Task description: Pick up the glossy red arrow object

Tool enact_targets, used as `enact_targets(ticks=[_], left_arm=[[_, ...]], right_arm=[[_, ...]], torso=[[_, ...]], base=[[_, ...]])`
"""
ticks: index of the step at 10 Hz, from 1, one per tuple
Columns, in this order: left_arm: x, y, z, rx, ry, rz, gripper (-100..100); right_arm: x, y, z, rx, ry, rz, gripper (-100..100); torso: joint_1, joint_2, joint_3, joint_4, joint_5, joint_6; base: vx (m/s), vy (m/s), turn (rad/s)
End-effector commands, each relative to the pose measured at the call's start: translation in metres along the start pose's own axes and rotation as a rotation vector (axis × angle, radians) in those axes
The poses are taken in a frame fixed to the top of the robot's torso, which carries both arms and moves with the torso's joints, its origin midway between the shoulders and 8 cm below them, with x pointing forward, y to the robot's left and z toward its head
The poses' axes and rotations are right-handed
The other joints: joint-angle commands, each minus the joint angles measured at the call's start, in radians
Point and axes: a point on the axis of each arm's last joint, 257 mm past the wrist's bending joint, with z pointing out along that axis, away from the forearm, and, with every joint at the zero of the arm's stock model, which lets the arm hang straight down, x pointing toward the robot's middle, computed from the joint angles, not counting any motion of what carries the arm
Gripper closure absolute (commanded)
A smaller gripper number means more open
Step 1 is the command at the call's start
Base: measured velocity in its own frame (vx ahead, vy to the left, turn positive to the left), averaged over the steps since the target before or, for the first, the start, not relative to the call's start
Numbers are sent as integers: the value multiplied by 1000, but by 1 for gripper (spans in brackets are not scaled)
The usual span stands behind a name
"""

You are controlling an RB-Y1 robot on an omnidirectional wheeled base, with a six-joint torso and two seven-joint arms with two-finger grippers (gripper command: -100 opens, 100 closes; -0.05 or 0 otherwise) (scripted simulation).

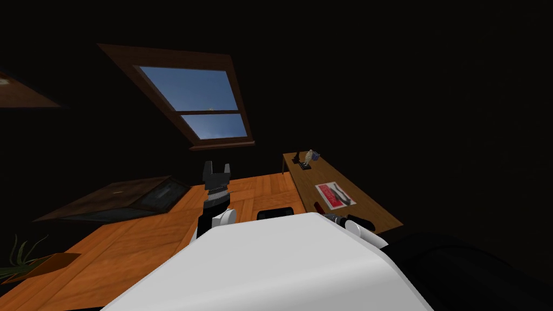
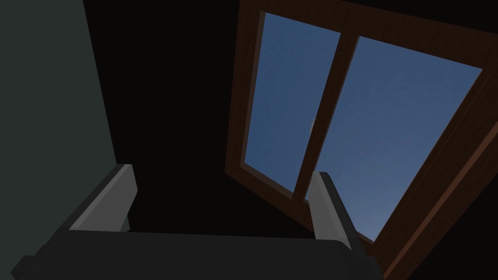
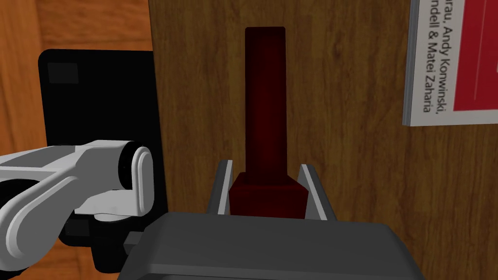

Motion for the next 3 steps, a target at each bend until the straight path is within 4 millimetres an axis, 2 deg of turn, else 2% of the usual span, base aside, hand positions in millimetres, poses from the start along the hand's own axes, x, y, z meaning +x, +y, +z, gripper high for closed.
enact_targets(ticks=[1,2,3], left_arm=[[0,0,0,0,0,0,0],[0,0,0,0,0,0,0],[0,0,0,0,0,0,0]], right_arm=[[1,1,-8,0,-2,1,100],[0,2,-5,0,-1,1,100],[0,2,-6,0,-2,2,0]], torso=[[0,0,0,0,0,0],[0,0,0,0,0,0],[0,0,0,0,0,0]], base=[[-19,18,1],[-9,7,-4],[0,0,0]])
